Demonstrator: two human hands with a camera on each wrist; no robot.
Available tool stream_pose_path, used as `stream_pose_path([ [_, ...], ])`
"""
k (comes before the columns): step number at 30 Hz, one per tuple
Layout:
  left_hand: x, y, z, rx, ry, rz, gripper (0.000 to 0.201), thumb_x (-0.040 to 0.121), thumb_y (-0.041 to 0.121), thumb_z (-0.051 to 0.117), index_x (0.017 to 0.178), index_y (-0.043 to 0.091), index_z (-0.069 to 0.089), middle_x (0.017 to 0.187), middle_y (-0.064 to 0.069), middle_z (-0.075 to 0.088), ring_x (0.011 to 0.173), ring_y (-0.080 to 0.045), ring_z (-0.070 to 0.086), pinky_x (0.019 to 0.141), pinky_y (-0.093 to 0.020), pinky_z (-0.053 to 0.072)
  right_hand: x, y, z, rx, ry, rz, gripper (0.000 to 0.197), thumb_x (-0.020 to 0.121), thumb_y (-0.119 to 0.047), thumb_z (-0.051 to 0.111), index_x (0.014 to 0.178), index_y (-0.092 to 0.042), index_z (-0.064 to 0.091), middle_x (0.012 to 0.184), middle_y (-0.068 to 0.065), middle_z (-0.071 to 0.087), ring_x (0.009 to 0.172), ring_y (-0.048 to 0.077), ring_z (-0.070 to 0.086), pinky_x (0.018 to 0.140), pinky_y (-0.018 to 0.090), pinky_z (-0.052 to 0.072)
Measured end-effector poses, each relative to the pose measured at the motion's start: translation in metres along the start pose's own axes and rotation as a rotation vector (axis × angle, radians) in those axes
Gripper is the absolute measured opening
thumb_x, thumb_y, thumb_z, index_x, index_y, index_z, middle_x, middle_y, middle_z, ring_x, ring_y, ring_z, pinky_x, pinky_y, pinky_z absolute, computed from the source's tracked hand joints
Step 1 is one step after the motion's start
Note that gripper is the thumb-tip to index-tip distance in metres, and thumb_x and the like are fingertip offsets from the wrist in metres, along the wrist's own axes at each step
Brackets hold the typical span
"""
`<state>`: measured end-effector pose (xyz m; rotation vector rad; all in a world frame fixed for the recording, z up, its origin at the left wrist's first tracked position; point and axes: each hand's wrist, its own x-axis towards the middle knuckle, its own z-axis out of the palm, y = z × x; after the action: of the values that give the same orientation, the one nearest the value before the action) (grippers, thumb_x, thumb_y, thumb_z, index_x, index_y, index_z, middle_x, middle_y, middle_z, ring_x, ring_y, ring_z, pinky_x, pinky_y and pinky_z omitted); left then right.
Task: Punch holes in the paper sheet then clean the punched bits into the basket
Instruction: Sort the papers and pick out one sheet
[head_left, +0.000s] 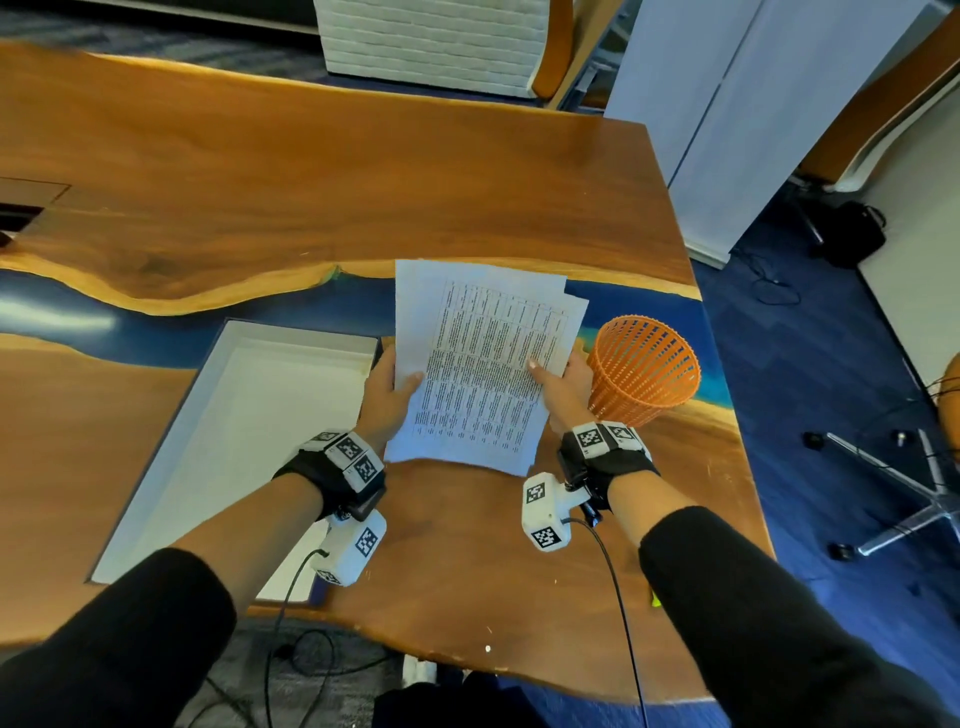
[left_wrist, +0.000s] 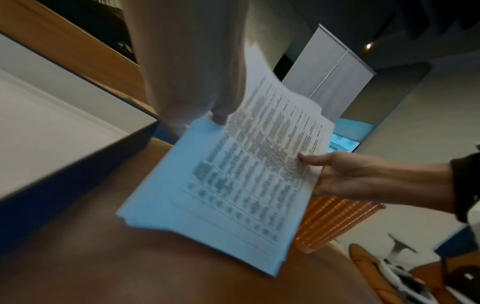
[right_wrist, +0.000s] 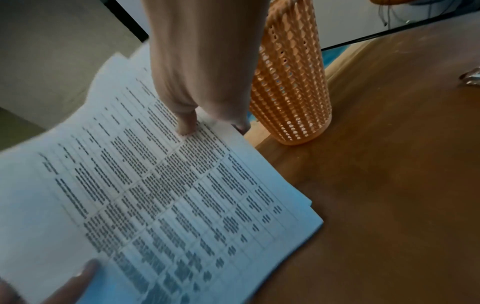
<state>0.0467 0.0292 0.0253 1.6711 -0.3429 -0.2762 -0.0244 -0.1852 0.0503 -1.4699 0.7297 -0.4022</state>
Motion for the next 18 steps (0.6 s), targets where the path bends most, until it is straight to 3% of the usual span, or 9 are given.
stream_pose_path([
  [2, 0.003, 0.005, 0.006, 0.036, 0.068, 0.086, 0.041, 0.097, -0.003, 0.046, 0.136, 0.007, 0.041, 0.126, -0.006, 0.054, 0.113, 0.005, 0.056, 0.098, -0.022, 0.048, -0.001, -0.004, 0.004, 0.026, 0.015, -0.064, 0.034, 0.084, 0.005, 0.063, 0.117, 0.002, 0.056, 0.118, 0.023, 0.063, 0.106, 0.03, 0.061, 0.094, 0.049, 0.05],
  [5, 0.007, 0.01, 0.014, 0.036, 0.064, 0.108, 0.044, 0.098, 0.0, 0.046, 0.14, 0.006, 0.035, 0.13, -0.004, 0.05, 0.122, -0.015, 0.053, 0.104, -0.032, 0.044, 0.001, -0.007, 0.008, 0.028, 0.037, -0.138, 0.03, 0.083, 0.002, 0.065, 0.112, 0.003, 0.058, 0.115, 0.023, 0.064, 0.108, 0.033, 0.062, 0.094, 0.053, 0.05],
  [7, 0.01, 0.009, 0.016, 0.042, 0.053, 0.112, 0.048, 0.097, 0.001, 0.049, 0.141, 0.005, 0.032, 0.132, -0.006, 0.049, 0.123, -0.017, 0.051, 0.104, -0.03, 0.043, 0.002, -0.007, 0.007, 0.032, 0.019, -0.162, 0.03, 0.083, 0.002, 0.065, 0.112, 0.001, 0.058, 0.115, 0.021, 0.064, 0.108, 0.032, 0.062, 0.095, 0.053, 0.05],
  [10, 0.014, 0.004, 0.016, 0.046, 0.052, 0.121, 0.048, 0.096, -0.001, 0.05, 0.138, 0.005, 0.029, 0.129, -0.008, 0.049, 0.117, -0.001, 0.053, 0.1, -0.017, 0.043, 0.003, -0.003, 0.003, 0.005, -0.032, -0.183, 0.037, 0.081, 0.001, 0.068, 0.113, -0.009, 0.054, 0.119, 0.019, 0.062, 0.112, 0.032, 0.06, 0.097, 0.051, 0.049],
  [12, 0.015, 0.001, 0.015, 0.05, 0.066, 0.102, 0.047, 0.097, -0.002, 0.046, 0.14, 0.003, 0.027, 0.128, -0.005, 0.049, 0.112, 0.004, 0.053, 0.096, -0.012, 0.044, 0.003, 0.003, 0.0, -0.054, -0.053, -0.198, 0.04, 0.082, 0.002, 0.066, 0.119, -0.006, 0.051, 0.122, 0.02, 0.06, 0.116, 0.033, 0.057, 0.098, 0.049, 0.047],
  [15, 0.017, 0.0, 0.016, 0.043, 0.076, 0.057, 0.045, 0.099, 0.0, 0.041, 0.141, 0.01, 0.029, 0.13, -0.001, 0.049, 0.12, -0.013, 0.051, 0.103, -0.029, 0.043, 0.006, 0.007, -0.002, -0.129, -0.035, -0.203, 0.027, 0.088, 0.005, 0.055, 0.115, 0.003, 0.054, 0.115, 0.019, 0.061, 0.11, 0.028, 0.057, 0.097, 0.054, 0.047],
  [18, 0.019, 0.003, 0.017, 0.071, 0.084, 0.067, 0.042, 0.1, 0.003, 0.041, 0.14, 0.005, 0.031, 0.128, 0.0, 0.05, 0.114, 0.0, 0.054, 0.101, -0.022, 0.043, 0.009, 0.005, -0.004, -0.122, -0.003, -0.201, 0.024, 0.09, 0.003, 0.052, 0.114, 0.006, 0.056, 0.1, -0.001, 0.06, 0.107, 0.026, 0.056, 0.097, 0.053, 0.047],
])
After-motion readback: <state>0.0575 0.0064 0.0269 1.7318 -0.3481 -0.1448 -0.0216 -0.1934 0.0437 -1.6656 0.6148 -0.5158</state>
